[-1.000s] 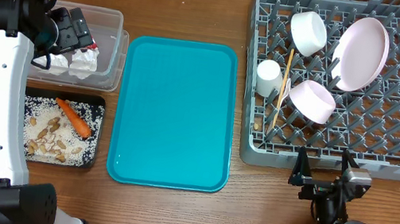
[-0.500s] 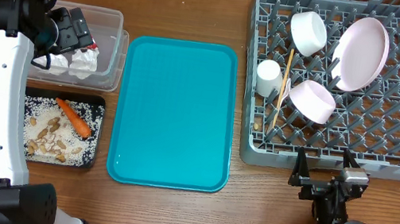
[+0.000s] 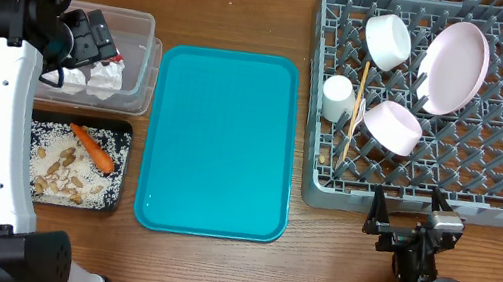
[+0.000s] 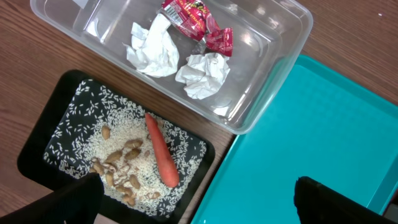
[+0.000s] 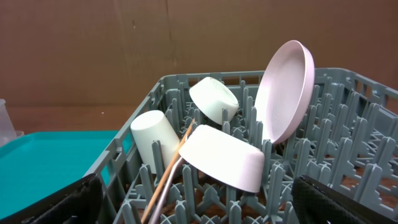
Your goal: Sort waste into correct bins and load items into the dishwasher
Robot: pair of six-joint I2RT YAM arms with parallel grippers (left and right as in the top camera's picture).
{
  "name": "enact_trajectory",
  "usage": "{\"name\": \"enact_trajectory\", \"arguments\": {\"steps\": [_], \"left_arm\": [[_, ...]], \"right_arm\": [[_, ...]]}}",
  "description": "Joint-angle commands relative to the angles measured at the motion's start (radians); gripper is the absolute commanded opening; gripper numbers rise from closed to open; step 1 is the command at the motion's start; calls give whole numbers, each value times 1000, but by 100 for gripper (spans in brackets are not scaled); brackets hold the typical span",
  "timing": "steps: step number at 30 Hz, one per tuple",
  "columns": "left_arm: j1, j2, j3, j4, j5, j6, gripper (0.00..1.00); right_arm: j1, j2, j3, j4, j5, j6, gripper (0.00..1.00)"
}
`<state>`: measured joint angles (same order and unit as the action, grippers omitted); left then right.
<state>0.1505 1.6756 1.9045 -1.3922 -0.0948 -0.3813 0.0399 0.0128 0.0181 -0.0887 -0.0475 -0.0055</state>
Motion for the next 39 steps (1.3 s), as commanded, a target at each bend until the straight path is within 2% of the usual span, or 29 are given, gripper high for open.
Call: {"name": "enact_trajectory", "arguments": {"steps": [1,23,39], "left_arm": [[-3,-10,15,-1,-5,18,100],[-7,-31,-24,8,-9,19,100],[-59,-424,-24,8,-10,19,100]], "right_arm": [[-4,-10,-10,8,1,-10,100],[-4,-10,-10,8,1,-10,100],[-4,-10,-10,8,1,-10,100]]}}
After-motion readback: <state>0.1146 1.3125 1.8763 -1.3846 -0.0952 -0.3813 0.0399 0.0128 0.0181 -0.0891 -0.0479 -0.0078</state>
